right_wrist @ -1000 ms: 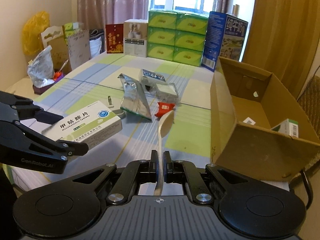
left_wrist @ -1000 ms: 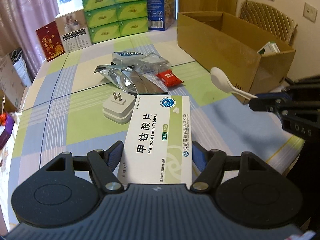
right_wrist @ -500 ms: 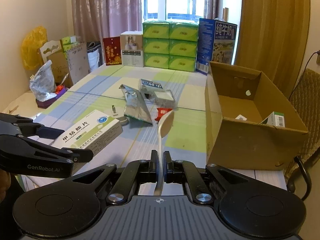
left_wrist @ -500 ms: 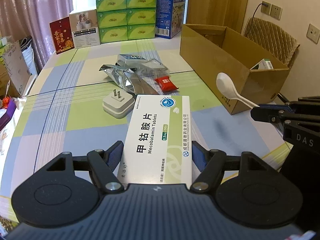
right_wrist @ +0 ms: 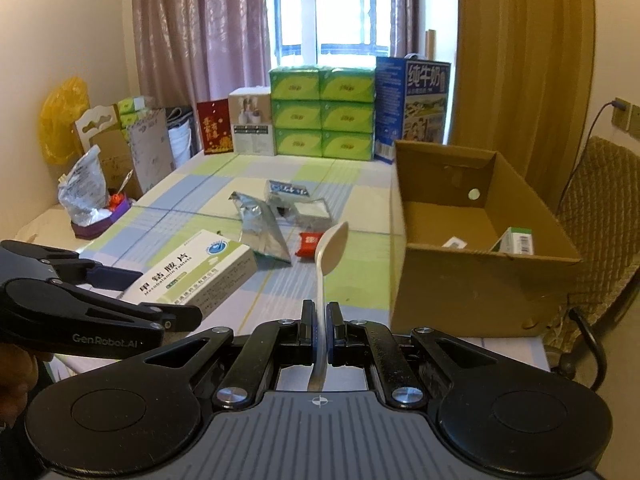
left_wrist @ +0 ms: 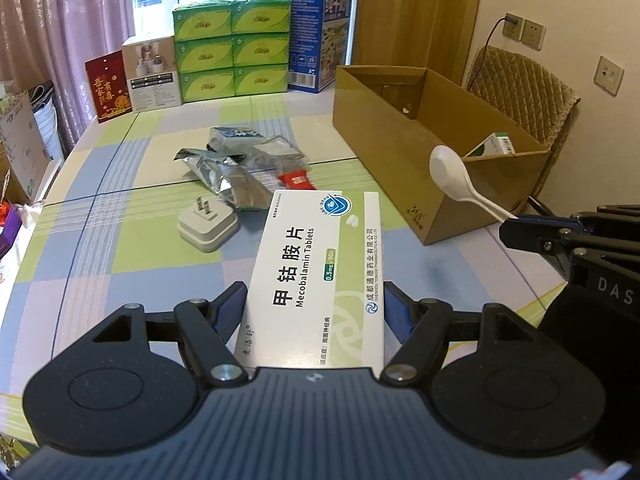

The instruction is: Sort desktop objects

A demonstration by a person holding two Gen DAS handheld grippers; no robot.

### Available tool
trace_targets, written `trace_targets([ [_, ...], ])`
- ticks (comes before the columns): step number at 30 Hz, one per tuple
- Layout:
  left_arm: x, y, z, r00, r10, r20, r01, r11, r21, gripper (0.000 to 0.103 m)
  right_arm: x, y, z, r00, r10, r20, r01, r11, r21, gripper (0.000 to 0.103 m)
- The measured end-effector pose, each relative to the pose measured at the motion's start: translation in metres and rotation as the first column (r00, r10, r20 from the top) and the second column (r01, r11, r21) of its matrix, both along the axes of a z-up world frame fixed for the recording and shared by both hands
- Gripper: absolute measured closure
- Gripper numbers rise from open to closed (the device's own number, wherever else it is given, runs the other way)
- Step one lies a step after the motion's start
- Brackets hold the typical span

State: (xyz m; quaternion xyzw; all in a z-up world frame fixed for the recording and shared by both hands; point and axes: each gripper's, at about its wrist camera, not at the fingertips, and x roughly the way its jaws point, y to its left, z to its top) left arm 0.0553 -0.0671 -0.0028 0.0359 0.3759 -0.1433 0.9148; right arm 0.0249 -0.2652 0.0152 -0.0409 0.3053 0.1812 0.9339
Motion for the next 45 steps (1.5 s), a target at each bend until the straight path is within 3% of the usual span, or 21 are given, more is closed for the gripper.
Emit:
trace_targets([
  [12,0.007,-0.037,0.013,0.998,-0.065,0.018,0.065,0.998,-0.022,0.035,-0.004,-0.038,0.018,0.996,-0.079,0.04,0.078,0.997,0.013,0.102],
  [25,0.033,-0.105,0.036,0.988,-0.143,0.05,0.146,0.988,-0.048,0.035,0.016,-0.091,0.033,0.981,-0.172,0.086,0.172,0.985,0.01,0.102],
  [45,0.132,-0.174,0.045,0.986,-0.162,0.037,0.165,0.982,-0.087,0.035,0.123,-0.134,0.031,0.977,-0.188,0.097,0.193,0.98,-0.041,0.102],
])
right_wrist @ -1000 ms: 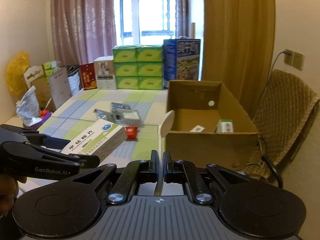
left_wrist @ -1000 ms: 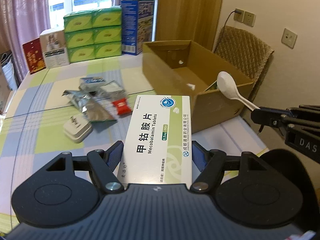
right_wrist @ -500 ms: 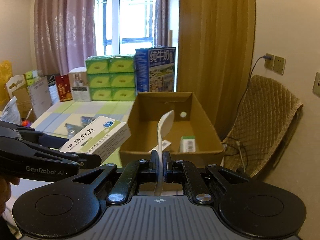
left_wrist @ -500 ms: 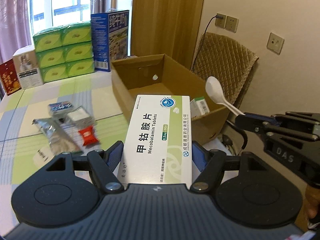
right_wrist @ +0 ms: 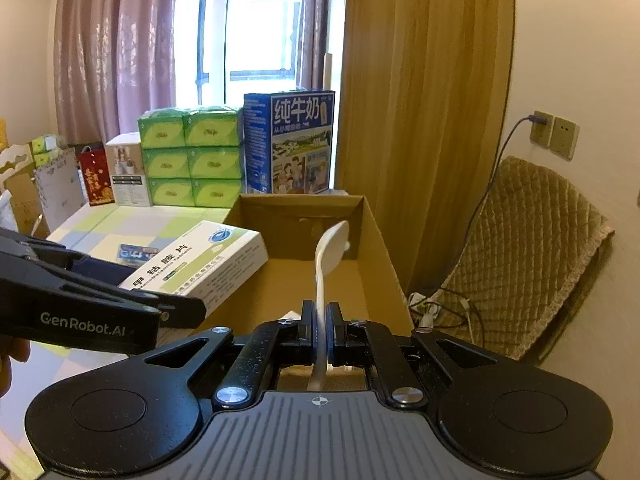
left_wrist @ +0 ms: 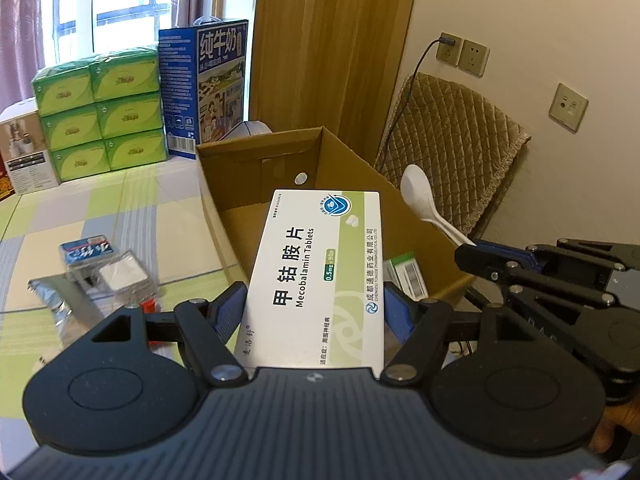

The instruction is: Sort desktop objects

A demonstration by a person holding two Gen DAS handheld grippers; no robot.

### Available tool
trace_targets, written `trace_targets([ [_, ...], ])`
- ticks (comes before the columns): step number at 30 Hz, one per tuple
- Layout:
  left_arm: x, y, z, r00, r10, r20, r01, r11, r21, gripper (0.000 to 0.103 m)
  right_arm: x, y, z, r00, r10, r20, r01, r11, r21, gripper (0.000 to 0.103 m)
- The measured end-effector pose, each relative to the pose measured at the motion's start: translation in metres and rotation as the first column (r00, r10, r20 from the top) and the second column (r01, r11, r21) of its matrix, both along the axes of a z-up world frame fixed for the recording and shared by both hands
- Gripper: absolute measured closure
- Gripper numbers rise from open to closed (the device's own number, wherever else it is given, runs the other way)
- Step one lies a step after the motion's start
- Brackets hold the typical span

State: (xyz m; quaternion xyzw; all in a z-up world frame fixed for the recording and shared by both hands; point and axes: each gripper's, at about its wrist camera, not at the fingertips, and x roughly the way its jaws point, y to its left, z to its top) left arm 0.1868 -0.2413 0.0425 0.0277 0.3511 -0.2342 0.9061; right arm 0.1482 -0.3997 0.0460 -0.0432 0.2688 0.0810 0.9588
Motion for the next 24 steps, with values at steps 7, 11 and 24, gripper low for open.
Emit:
trace_targets([
  [7,0.039,-0.015,-0.015,1.0,0.0,-0.031,-0.001,1.0,-0.017,0.035,0.039,-0.01,-0.016,0.999,-0.009,-0.035,0.009,1.0,-0.003,0.102],
  [11,0.056,-0.023,-0.026,0.999,-0.018,-0.036,0.017,1.0,-0.009,0.035,0.055,-0.012,-0.023,0.999,-0.006,-0.048,0.006,1.0,-0.011,0.102],
  [24,0.075,-0.019,-0.04,0.999,0.004,-0.036,-0.004,1.0,0.013,0.033,0.081,-0.019,-0.035,0.998,-0.006,-0.07,0.006,1.0,-0.001,0.102],
])
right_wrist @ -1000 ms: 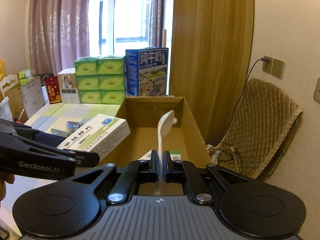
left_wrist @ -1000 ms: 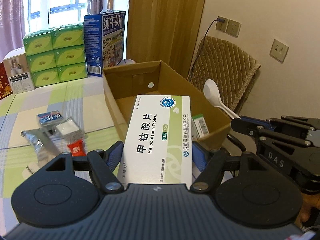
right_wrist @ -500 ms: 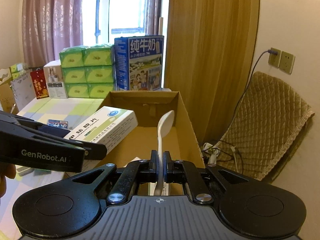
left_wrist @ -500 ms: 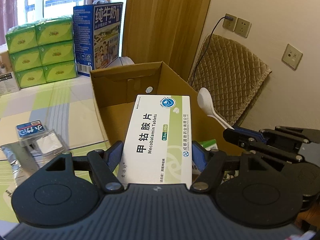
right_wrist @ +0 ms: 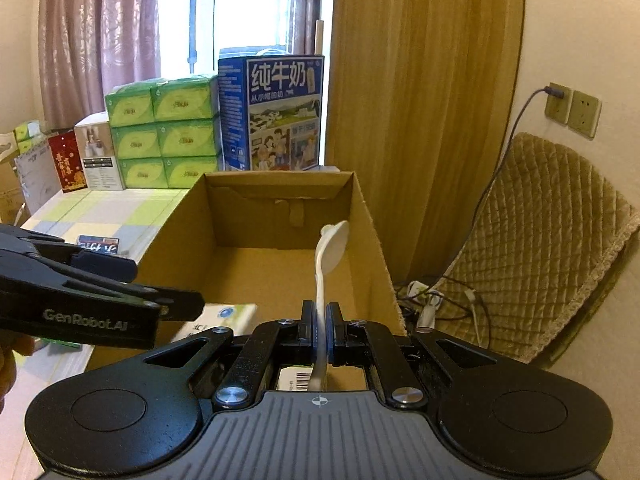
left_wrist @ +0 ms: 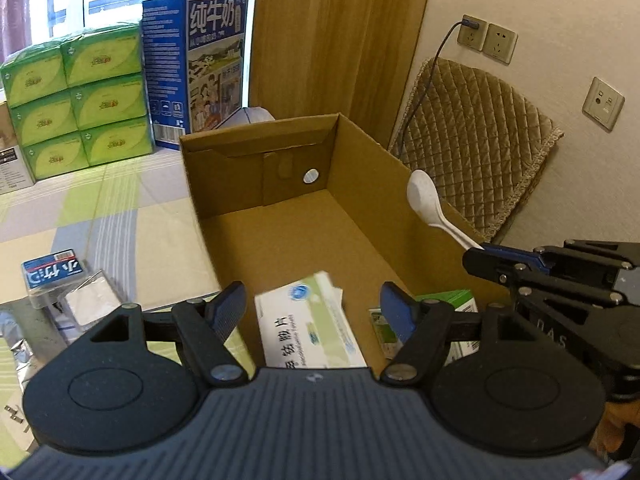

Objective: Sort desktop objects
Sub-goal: 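Open both tools to drop the box and spoon into the cardboard box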

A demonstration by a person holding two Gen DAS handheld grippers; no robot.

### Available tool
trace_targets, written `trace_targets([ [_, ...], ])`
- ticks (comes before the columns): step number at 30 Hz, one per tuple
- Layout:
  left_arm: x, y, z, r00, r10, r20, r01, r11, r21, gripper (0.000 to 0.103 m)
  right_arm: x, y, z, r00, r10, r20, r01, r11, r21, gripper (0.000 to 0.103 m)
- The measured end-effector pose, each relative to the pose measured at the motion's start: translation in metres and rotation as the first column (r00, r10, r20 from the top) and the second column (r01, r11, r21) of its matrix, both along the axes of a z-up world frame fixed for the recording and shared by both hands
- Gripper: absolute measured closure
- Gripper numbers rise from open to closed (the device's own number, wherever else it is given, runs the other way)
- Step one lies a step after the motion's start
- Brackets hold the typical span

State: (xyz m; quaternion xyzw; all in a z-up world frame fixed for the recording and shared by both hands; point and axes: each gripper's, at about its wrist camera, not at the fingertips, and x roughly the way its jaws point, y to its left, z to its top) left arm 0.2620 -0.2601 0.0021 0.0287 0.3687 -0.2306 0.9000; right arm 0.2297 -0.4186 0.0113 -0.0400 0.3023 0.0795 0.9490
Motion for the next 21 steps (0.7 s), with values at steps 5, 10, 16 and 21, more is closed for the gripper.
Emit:
trace_targets([
  [5,-0.007,0.013,0.004,1.0,0.021,0.011,-0.021,1.0,-0.001,0.033,-0.001,0.008,0.0,1.0,0.017,-0.003,-0.017,1.0,0.013,0.102],
  [10,-0.009,0.024,0.004,0.999,0.037,0.009,-0.037,0.999,-0.002,0.033,0.0,0.017,-0.001,0.999,0.034,-0.008,-0.034,0.999,0.023,0.102],
  [16,-0.012,0.035,0.005,0.998,0.056,0.01,-0.056,0.998,0.011,0.033,0.005,0.022,-0.003,0.999,0.05,0.003,-0.05,0.997,0.051,0.099],
  [21,-0.02,0.048,0.007,0.998,0.07,0.011,-0.07,0.998,0.011,0.031,-0.007,0.02,-0.001,0.999,0.036,0.015,-0.037,0.998,0.045,0.053],
])
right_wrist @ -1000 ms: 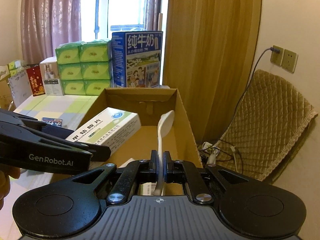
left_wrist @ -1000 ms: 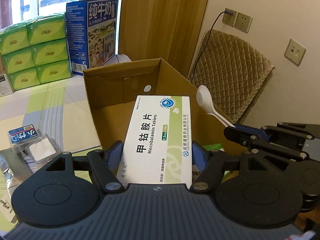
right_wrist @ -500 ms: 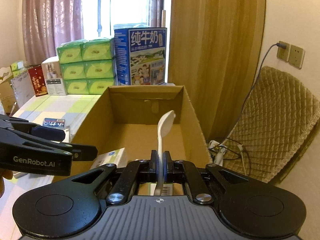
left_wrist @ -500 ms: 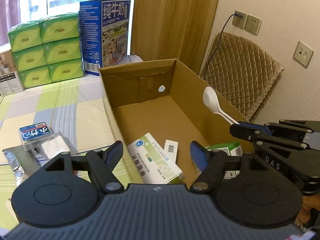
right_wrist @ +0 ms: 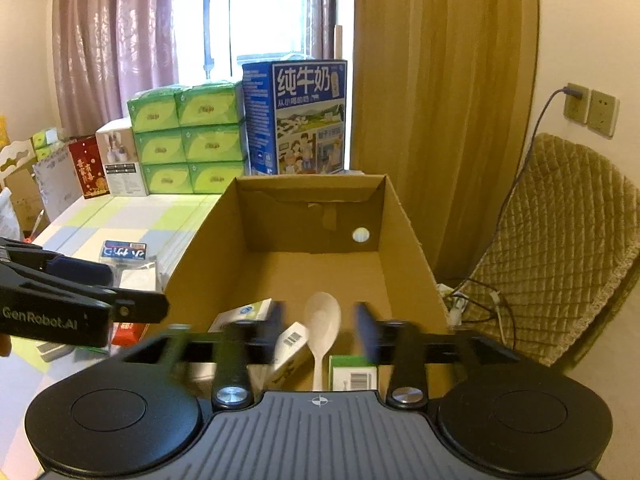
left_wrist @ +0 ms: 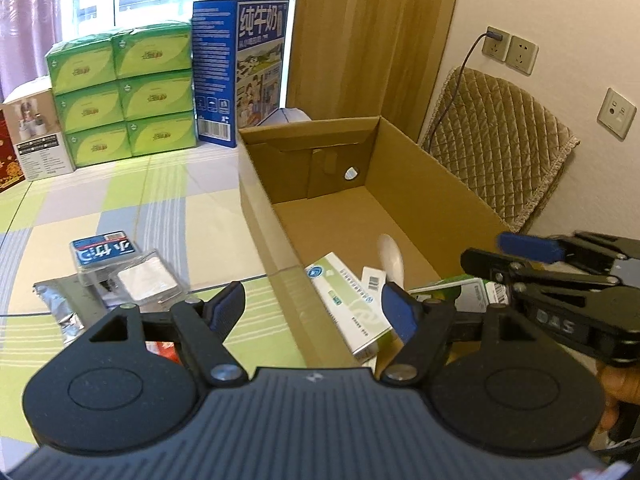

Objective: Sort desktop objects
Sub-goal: 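Open both tools to drop the box and spoon into the cardboard box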

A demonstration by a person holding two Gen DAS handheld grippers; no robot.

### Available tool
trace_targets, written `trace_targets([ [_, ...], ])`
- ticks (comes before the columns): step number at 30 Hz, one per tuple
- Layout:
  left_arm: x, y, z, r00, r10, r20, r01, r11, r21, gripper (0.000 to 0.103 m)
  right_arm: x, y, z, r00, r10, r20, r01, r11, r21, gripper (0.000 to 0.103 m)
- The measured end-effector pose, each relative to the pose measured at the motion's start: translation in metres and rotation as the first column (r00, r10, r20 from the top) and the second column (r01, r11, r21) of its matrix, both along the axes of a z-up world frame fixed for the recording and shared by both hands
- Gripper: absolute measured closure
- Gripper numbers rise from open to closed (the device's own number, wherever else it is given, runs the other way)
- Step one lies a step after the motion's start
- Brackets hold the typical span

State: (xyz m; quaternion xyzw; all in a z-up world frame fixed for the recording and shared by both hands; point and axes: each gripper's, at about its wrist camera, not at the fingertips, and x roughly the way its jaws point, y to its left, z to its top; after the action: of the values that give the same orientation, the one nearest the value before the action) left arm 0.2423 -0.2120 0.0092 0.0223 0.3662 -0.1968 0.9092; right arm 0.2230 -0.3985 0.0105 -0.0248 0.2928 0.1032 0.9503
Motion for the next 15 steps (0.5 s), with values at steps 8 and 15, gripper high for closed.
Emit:
trace_targets([
  [8,-0.026,0.02,0.01,1.0,0.021,0.01,-0.021,1.0,0.018,0.026,-0.039,0.003,0.015,0.999,-0.025,0.042,0.024,1.0,0.017,0.033],
  [15,-0.054,0.043,0.026,0.999,0.042,0.029,-0.042,0.999,0.013,0.02,-0.071,0.022,0.035,0.997,-0.002,0.078,-0.001,1.0,0.03,0.017],
])
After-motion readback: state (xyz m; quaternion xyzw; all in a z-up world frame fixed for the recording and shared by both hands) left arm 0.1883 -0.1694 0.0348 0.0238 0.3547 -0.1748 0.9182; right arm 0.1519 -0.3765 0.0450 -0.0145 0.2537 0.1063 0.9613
